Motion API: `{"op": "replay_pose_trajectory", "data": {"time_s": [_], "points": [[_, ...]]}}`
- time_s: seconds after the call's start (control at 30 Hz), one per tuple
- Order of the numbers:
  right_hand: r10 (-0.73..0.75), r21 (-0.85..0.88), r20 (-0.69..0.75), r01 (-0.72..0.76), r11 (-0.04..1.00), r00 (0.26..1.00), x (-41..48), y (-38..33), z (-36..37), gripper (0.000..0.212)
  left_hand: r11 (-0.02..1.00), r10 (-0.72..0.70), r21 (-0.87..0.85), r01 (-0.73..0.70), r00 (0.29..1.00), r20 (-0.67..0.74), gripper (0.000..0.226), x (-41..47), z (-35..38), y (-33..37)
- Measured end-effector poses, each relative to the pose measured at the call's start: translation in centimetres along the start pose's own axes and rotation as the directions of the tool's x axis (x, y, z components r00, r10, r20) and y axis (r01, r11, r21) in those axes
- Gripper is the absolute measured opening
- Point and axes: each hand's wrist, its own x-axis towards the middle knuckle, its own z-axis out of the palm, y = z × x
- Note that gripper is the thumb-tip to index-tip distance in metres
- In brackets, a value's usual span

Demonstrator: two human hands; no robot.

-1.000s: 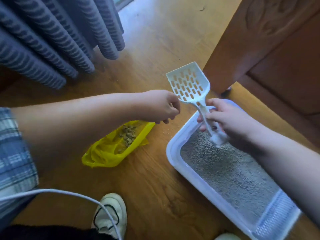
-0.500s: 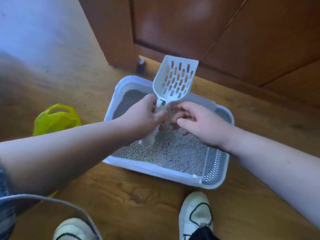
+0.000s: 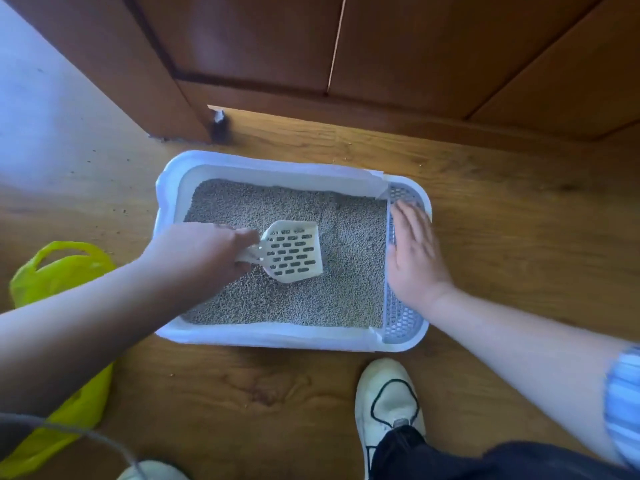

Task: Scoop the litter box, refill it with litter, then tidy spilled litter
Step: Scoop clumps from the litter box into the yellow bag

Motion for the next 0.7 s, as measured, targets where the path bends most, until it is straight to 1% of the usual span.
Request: {"op": "replay_pose_trajectory", "data": {"time_s": [0.13,0.2,0.27,0.33,0.5,0.6,0.7], "points": [[-0.017,-0.024,-0.007,0.017,1.000,1.000,-0.1,0.2,0.2,0.063,0.998,0.032,0.046,-0.032,0.999,-0.005,0.023,1.7,0.6,0.8],[-0.025,-0.080,0.007,0.026,0.996,1.000,-0.1,0.4,0.5,0.063,0.996,0.049,0.070,-0.048,0.999,-0.017,0.022,2.6,0.7,1.4],[-0.028,-0.151,0.027,0.031,0.988,0.999,-0.2,0.4,0.8,0.064,0.997,0.037,0.075,-0.036,0.999,-0.021,0.020,3.8,0.6,2.4],[-0.020,-0.180,0.027,0.025,0.983,0.999,-0.2,0.3,0.9,0.066,0.997,0.002,0.076,-0.002,1.000,-0.008,0.017,5.1,0.2,3.4],[-0.015,-0.193,0.034,0.021,0.981,0.999,-0.3,0.2,0.9,0.070,0.994,-0.080,0.081,0.077,0.996,0.035,0.008,7.8,-1.6,5.6],[-0.023,-0.172,0.030,0.028,0.985,0.999,-0.2,0.4,0.9,0.067,0.994,-0.055,0.094,0.051,0.998,0.038,0.014,9.4,-2.6,6.9],[-0.043,-0.157,0.018,0.045,0.987,0.999,-0.2,0.6,0.9,0.064,0.998,-0.026,0.064,0.023,0.999,0.044,0.014,11.3,-2.5,8.5]]}}
